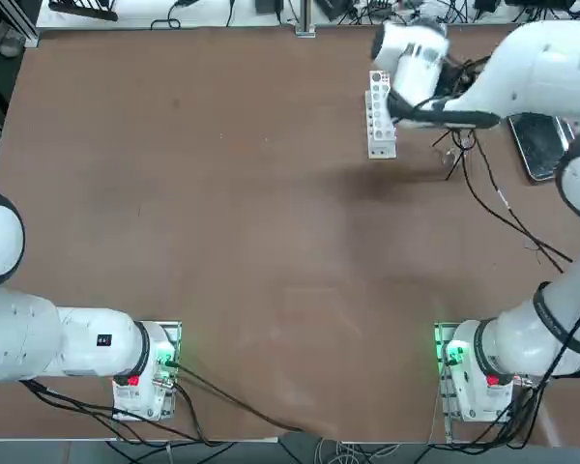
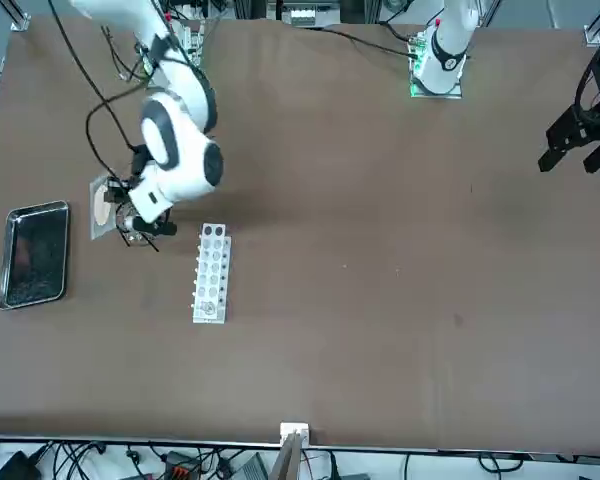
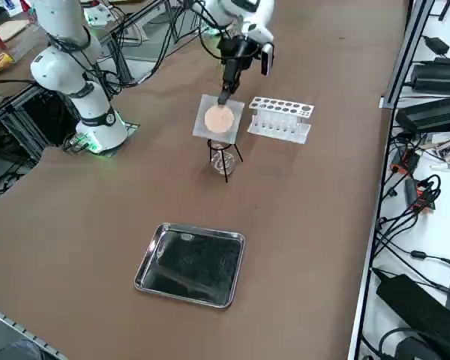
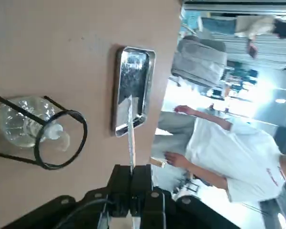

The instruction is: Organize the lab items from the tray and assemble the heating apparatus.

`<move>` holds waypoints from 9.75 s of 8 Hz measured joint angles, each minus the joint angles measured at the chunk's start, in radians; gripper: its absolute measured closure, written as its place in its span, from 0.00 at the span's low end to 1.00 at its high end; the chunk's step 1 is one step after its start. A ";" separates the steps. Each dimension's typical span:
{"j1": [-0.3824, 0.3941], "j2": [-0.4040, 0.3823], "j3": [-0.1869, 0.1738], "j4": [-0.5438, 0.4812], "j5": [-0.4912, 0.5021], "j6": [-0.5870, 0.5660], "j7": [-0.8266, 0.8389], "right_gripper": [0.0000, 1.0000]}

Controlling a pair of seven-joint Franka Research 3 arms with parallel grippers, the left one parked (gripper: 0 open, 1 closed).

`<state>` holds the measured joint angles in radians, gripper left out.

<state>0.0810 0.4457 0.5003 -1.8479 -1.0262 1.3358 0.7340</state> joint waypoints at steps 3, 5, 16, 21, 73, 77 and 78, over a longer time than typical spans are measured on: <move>0.012 0.057 -0.004 0.003 -0.013 -0.013 0.065 0.98; 0.040 0.106 -0.005 0.004 -0.026 -0.045 0.139 0.98; 0.088 0.246 -0.009 0.022 -0.116 -0.125 0.271 0.97; 0.100 0.255 -0.009 0.033 -0.116 -0.140 0.282 0.83; -0.003 -0.364 -0.597 0.329 1.089 0.244 -0.599 0.00; 0.089 -0.492 -0.661 0.227 1.033 0.249 -0.598 0.00; 0.089 -0.509 -0.661 0.218 1.030 0.249 -0.605 0.00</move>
<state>0.1702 -0.0633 -0.1609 -1.6298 0.0037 1.5845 0.1290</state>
